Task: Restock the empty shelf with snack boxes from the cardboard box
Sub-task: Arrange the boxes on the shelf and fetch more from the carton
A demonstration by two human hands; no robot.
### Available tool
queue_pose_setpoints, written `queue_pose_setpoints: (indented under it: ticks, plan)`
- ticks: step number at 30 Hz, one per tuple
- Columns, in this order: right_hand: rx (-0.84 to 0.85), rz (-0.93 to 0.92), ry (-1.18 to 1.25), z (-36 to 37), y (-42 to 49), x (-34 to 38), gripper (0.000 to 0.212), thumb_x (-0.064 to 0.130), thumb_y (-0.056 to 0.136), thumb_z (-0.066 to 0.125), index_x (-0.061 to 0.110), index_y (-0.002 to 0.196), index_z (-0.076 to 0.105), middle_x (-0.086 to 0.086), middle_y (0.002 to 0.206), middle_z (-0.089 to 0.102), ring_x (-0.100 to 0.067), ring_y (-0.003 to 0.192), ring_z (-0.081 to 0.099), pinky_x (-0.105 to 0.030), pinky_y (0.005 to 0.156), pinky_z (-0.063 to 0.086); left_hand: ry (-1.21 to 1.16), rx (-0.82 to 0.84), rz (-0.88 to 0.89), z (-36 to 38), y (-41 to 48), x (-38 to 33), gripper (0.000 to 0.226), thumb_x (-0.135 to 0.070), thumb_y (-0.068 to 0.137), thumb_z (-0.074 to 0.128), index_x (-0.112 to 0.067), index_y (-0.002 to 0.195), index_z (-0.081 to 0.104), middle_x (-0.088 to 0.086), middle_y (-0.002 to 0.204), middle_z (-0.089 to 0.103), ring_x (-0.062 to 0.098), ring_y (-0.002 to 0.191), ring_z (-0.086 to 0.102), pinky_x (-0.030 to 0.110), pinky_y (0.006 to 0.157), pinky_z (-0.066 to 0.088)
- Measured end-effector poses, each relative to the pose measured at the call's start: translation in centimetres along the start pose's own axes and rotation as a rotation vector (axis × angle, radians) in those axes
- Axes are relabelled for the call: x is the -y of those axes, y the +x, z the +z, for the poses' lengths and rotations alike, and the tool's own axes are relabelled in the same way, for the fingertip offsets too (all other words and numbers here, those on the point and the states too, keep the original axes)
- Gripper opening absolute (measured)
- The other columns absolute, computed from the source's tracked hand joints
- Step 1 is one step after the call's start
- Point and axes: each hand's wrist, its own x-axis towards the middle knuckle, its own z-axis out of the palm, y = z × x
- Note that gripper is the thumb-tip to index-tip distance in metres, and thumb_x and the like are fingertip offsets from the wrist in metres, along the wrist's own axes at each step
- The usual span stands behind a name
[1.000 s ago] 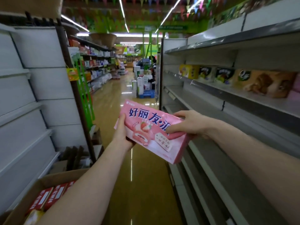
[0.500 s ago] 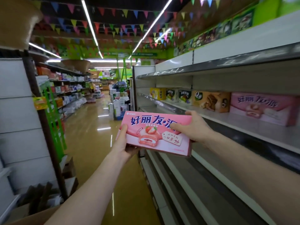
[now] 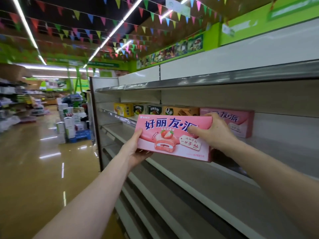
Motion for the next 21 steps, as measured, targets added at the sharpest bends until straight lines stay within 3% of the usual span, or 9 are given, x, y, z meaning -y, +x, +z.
queue_pose_setpoints:
  ticks: [4,8,12,15,19,21]
  plan:
    - [-0.122,0.036,-0.045,-1.5,0.8,-1.6,0.049,0.046,0.076,0.075,0.027,0.108,0.043,0.000,0.104,0.061,-0.013,0.079,0.066,-0.031,0.062,0.055,0.007,0.071,-0.038,2.6,2.3,1.1,0.030,-0.033,0.091,0.065,-0.008,0.109,0.062,0.018,0.103,0.071,0.034,0.100,0.066,0.055,0.091,0.051]
    - [-0.229,0.043,-0.069,-3.7,1.8,-3.5,0.037,0.047,0.082,0.067,0.024,0.101,0.046,-0.003,0.106,0.061,-0.020,0.089,0.064,-0.039,0.078,0.055,0.081,0.109,-0.037,5.8,3.5,2.6,0.026,-0.030,0.091,0.066,-0.008,0.105,0.062,0.016,0.099,0.071,0.032,0.098,0.067,0.052,0.089,0.053]
    - [-0.271,0.058,-0.118,-6.3,2.6,-4.7,0.033,0.043,0.088,0.063,0.016,0.102,0.051,0.000,0.094,0.063,-0.016,0.077,0.058,-0.028,0.066,0.044,0.187,0.132,-0.005,9.1,4.9,3.6,0.026,-0.029,0.091,0.066,-0.008,0.106,0.062,0.013,0.098,0.072,0.028,0.091,0.068,0.042,0.073,0.056]
    - [-0.303,0.072,-0.167,-7.9,3.5,-5.8,0.037,0.045,0.087,0.063,0.017,0.107,0.050,-0.003,0.101,0.061,-0.021,0.081,0.059,-0.029,0.068,0.047,0.365,0.215,0.032,11.4,6.5,4.0,0.031,-0.031,0.091,0.064,-0.013,0.117,0.060,0.008,0.099,0.072,0.022,0.088,0.069,0.035,0.070,0.054]
    - [-0.323,0.099,-0.156,-8.9,4.8,-7.0,0.036,0.040,0.083,0.070,0.019,0.104,0.051,-0.008,0.111,0.062,-0.026,0.093,0.063,-0.034,0.078,0.051,0.537,0.283,0.129,13.3,9.2,4.4,0.068,-0.042,0.058,0.086,-0.014,0.116,0.064,0.008,0.112,0.070,0.024,0.096,0.070,0.041,0.089,0.056]
    - [-0.311,0.089,-0.120,-9.0,5.6,-7.8,0.038,0.034,0.081,0.074,0.017,0.108,0.054,-0.009,0.110,0.066,-0.026,0.094,0.066,-0.040,0.084,0.054,0.579,0.309,0.146,13.9,10.7,4.5,0.058,-0.036,0.063,0.086,-0.013,0.112,0.067,0.007,0.107,0.073,0.024,0.095,0.071,0.043,0.093,0.055]
